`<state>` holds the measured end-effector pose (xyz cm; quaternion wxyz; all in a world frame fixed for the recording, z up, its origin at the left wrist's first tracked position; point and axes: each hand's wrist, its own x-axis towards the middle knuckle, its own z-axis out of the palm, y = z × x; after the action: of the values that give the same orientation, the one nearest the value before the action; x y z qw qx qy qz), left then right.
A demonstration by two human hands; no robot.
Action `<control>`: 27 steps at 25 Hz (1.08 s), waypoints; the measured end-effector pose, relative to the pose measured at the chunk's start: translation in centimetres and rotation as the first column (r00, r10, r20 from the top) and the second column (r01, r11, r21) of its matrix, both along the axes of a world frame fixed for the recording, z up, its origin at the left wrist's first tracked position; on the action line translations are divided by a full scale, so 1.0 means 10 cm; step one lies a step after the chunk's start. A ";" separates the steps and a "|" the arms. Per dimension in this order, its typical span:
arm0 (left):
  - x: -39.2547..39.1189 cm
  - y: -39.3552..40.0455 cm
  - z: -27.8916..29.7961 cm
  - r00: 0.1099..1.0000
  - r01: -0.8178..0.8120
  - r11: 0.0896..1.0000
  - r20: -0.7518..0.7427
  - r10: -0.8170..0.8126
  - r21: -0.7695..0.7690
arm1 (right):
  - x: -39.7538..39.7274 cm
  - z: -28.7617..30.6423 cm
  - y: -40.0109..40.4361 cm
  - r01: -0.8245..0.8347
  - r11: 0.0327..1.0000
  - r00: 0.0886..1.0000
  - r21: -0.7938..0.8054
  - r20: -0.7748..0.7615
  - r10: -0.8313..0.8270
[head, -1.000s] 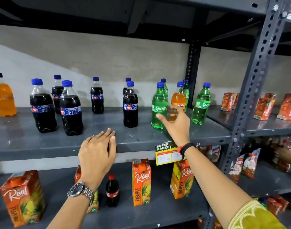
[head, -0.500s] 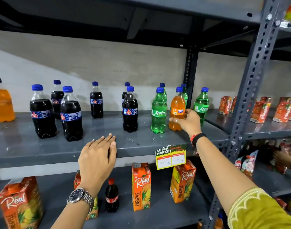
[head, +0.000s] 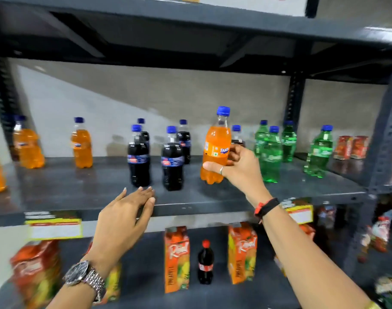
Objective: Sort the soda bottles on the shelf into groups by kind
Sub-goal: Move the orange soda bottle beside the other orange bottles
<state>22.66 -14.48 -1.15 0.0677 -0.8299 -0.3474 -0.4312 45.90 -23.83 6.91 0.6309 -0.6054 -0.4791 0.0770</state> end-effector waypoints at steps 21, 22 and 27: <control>-2.83 1.80 0.18 0.911 0.004 0.865 0.358 0.203 -0.502 | -2.92 -0.24 2.25 -0.120 0.964 0.990 -0.237 0.041 0.134; -2.79 1.87 0.25 0.914 0.049 0.833 0.360 0.185 -0.551 | -2.93 -0.23 2.26 -0.127 0.960 0.989 -0.249 0.047 0.142; -2.76 2.17 0.37 0.841 0.264 0.660 0.503 0.200 -0.703 | -2.89 -0.38 2.26 -0.238 0.931 0.971 -0.275 -0.040 0.237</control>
<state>-4.92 7.24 2.50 -0.3887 -0.6319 -0.4824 -0.4657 17.00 -1.19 3.15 0.5271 -0.6254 -0.5312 0.2210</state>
